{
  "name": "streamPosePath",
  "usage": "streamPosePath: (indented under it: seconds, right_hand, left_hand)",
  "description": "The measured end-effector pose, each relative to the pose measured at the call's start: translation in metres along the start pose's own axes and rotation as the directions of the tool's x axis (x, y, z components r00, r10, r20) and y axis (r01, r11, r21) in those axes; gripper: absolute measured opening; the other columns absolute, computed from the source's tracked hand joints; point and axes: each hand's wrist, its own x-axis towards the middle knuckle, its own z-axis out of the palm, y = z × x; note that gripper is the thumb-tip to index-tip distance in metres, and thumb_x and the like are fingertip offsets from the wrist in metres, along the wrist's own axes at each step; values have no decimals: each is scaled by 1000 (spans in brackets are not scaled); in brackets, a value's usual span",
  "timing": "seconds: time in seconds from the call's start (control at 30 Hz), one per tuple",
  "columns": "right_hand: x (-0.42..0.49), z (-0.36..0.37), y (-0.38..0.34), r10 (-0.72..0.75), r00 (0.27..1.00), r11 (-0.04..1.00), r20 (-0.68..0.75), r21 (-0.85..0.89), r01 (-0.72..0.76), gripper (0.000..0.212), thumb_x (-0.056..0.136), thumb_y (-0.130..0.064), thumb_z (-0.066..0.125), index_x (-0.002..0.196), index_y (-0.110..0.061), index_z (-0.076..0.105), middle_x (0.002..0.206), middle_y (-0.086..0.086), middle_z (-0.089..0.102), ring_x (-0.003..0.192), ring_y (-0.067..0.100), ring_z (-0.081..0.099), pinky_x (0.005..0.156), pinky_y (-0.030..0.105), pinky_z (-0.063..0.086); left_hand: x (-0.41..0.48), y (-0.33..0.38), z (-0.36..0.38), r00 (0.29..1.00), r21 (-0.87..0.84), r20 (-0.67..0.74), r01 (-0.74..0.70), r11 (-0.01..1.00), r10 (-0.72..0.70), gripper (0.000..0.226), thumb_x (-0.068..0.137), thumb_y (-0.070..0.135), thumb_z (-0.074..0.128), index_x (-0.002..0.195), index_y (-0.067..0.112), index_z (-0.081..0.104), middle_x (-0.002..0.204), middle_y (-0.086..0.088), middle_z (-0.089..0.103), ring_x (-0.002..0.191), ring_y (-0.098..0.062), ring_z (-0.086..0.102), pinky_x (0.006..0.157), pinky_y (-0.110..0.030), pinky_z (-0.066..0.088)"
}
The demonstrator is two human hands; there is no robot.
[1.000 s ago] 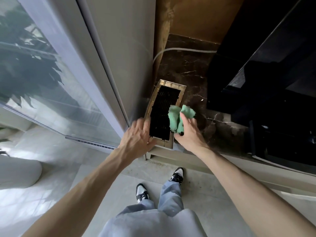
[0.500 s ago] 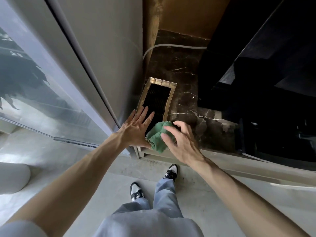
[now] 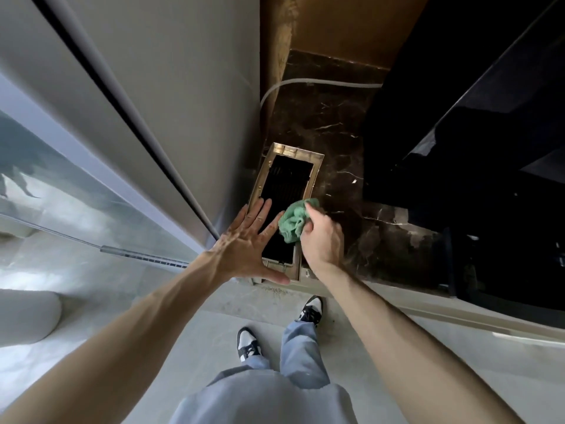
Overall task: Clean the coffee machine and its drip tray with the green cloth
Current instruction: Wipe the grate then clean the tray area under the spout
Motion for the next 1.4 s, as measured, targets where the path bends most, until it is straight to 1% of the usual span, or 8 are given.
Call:
streamPosePath:
  seconds: [0.27, 0.5, 0.57, 0.67, 0.83, 1.13, 1.23, 1.4]
  right_hand:
    - [80, -5, -21, -90, 996, 973, -21, -217, 83, 59, 95, -15, 65, 149, -31, 50, 149, 3, 55, 141, 21, 47, 106, 34, 43]
    - [122, -10, -38, -276, 855, 958, -439, -57, 280, 41, 91, -11, 64, 130, -22, 68, 122, 2, 72, 115, 29, 64, 91, 40, 52]
    - [153, -11, -44, -294, 909, 955, -295, -63, 288, 41, 97, -15, 57, 136, -25, 63, 132, 1, 67, 123, 27, 59, 98, 39, 50]
    - [181, 2, -43, -269, 941, 916, 206, -247, 316, 50, 105, -22, 43, 155, -25, 41, 155, 9, 46, 145, 29, 39, 118, 37, 34]
    - [161, 14, -23, -407, 863, 809, 300, -320, 493, 56, 107, -28, 33, 162, -18, 22, 171, 8, 10, 158, 28, 0, 129, 40, 4]
    - [49, -7, 7, -552, 773, 769, 313, -167, 617, 56, 91, -11, 62, 146, -19, 51, 157, -1, 47, 151, 20, 35, 121, 38, 35]
    - [21, -27, 3, -497, 800, 757, 334, -284, 589, 53, 89, -24, 64, 142, -27, 55, 130, 4, 70, 119, 27, 67, 97, 39, 54]
    - [5, -58, -18, -392, 740, 545, 547, -510, 665, 31, 87, -29, 60, 116, -20, 65, 97, 9, 73, 92, 32, 69, 73, 36, 42]
  left_hand:
    - [3, -2, -4, 999, 7, -21, -25, 1000, 25, 142, 62, 104, 43, 158, 28, -29, 162, -11, -40, 149, -22, -41, 122, -41, -24]
    - [5, -1, -7, 999, 9, -17, -41, 999, 41, 140, 65, 102, 43, 159, 26, -27, 162, -12, -40, 150, -22, -39, 119, -38, -27]
    - [5, -3, -7, 998, 5, -25, -52, 999, 52, 138, 66, 102, 42, 159, 26, -26, 163, -12, -38, 150, -21, -39, 120, -38, -26]
    - [6, -4, -8, 998, -18, -22, -58, 998, 57, 137, 67, 99, 47, 160, 27, -24, 163, -12, -37, 149, -20, -39, 121, -37, -25]
    - [4, -3, -11, 999, -42, -11, -46, 998, 45, 140, 66, 97, 52, 160, 27, -23, 164, -12, -35, 150, -20, -38, 119, -34, -26]
    - [-3, -1, -11, 991, -116, -128, -61, 991, 46, 134, 66, 90, 65, 165, 25, 3, 172, -10, -12, 158, -20, -18, 125, -36, -14]
    - [-15, 0, -6, 964, -117, -247, -126, 985, 94, 110, 72, 81, 69, 161, 28, 28, 172, -11, 9, 160, -21, -2, 127, -35, -3]
    - [-31, 3, 7, 923, -104, -377, -125, 987, 77, 94, 71, 71, 79, 145, 22, 49, 170, -15, 19, 160, -25, 6, 130, -41, 2]
